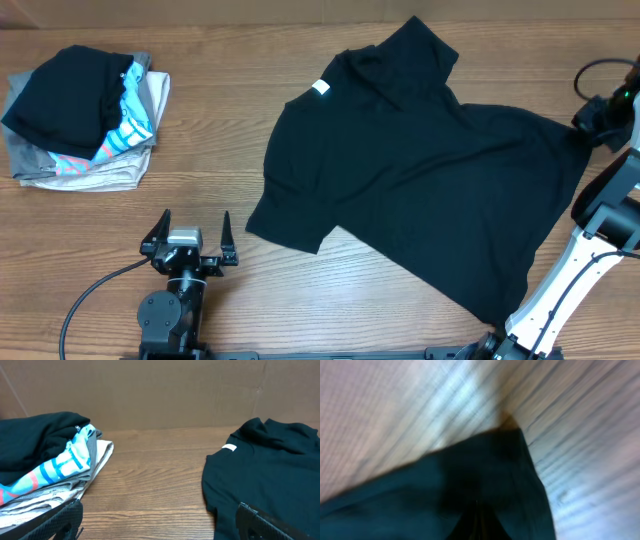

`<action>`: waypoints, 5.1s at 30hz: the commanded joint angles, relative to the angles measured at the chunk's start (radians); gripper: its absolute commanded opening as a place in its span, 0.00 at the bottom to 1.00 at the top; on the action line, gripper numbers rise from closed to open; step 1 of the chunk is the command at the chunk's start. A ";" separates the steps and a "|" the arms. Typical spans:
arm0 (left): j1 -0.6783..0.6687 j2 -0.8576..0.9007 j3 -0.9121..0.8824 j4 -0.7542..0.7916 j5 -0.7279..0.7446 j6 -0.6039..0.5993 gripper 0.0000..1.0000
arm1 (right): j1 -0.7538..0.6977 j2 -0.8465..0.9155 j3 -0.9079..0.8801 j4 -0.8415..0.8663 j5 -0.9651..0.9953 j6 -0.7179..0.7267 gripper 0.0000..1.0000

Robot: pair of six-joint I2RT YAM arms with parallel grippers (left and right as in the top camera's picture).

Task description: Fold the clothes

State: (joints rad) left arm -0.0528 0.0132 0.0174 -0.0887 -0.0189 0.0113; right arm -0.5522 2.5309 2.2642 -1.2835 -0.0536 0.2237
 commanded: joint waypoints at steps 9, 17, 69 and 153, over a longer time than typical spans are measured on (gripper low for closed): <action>-0.009 -0.008 -0.008 0.004 0.012 0.019 1.00 | -0.100 -0.010 -0.249 0.180 0.188 0.108 0.04; -0.009 -0.008 -0.008 0.004 0.012 0.019 1.00 | -0.195 -0.010 -0.099 0.190 -0.032 0.098 0.27; -0.014 -0.006 -0.008 0.004 0.012 0.019 1.00 | 0.042 -0.079 0.302 -0.031 -0.363 0.038 1.00; -0.172 1.802 1.758 -0.967 0.502 -0.089 0.04 | 0.042 -0.079 0.302 -0.031 -0.363 0.038 1.00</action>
State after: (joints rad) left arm -0.2150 1.7531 1.7470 -1.0351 0.3477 -0.0296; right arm -0.5091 2.4920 2.5504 -1.3193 -0.4141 0.2615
